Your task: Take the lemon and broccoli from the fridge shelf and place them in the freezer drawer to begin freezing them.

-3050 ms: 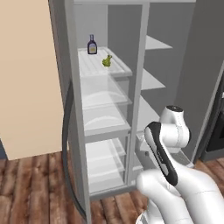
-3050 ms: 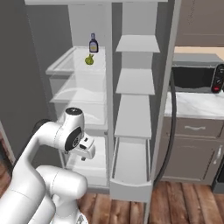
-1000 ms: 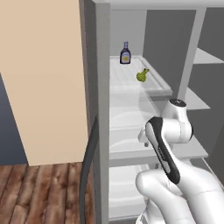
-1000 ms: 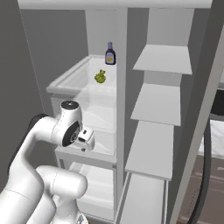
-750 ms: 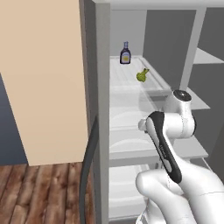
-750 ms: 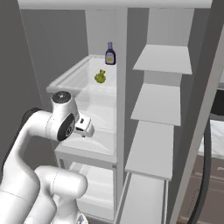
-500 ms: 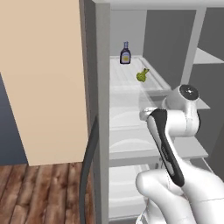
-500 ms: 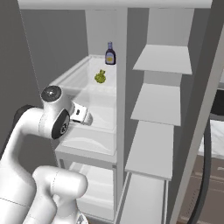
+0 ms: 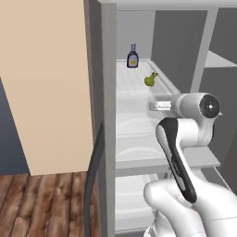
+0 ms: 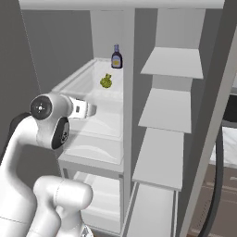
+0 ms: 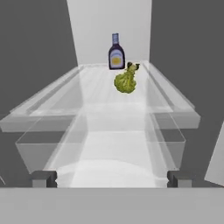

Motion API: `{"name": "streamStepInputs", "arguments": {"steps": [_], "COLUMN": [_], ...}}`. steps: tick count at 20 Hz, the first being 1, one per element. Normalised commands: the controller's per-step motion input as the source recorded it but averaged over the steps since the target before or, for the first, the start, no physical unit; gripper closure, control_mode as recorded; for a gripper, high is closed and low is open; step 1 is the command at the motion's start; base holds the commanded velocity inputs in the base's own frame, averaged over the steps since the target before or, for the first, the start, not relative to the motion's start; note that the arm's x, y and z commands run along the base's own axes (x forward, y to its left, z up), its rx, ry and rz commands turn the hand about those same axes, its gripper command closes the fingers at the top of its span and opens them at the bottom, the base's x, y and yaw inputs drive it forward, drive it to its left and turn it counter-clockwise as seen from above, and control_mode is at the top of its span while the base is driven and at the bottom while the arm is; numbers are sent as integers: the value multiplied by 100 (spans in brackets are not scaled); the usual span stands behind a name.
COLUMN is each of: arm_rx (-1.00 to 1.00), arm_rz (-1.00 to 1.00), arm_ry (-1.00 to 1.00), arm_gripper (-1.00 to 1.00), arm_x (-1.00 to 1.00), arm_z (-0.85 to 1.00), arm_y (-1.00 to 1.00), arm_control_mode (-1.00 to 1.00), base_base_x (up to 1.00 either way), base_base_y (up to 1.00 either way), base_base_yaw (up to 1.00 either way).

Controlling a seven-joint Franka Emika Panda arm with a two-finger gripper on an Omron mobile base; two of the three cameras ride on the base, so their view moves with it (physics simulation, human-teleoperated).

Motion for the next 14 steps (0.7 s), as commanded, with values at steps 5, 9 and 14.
{"name": "streamStepInputs", "arguments": {"steps": [5,9,14], "arm_rx": [0,0,0], "arm_rz": [-4,-6,-5], "arm_ry": [-15,5,12], "arm_gripper": [-100,-100,-100], "arm_x": [51,67,50], "arm_z": [81,59,18], "arm_y": [0,0,-7], "arm_control_mode": [-100,-100,-100], "base_base_x": [0,0,0], "base_base_y": [0,0,0], "base_base_yaw": [0,0,0]}}
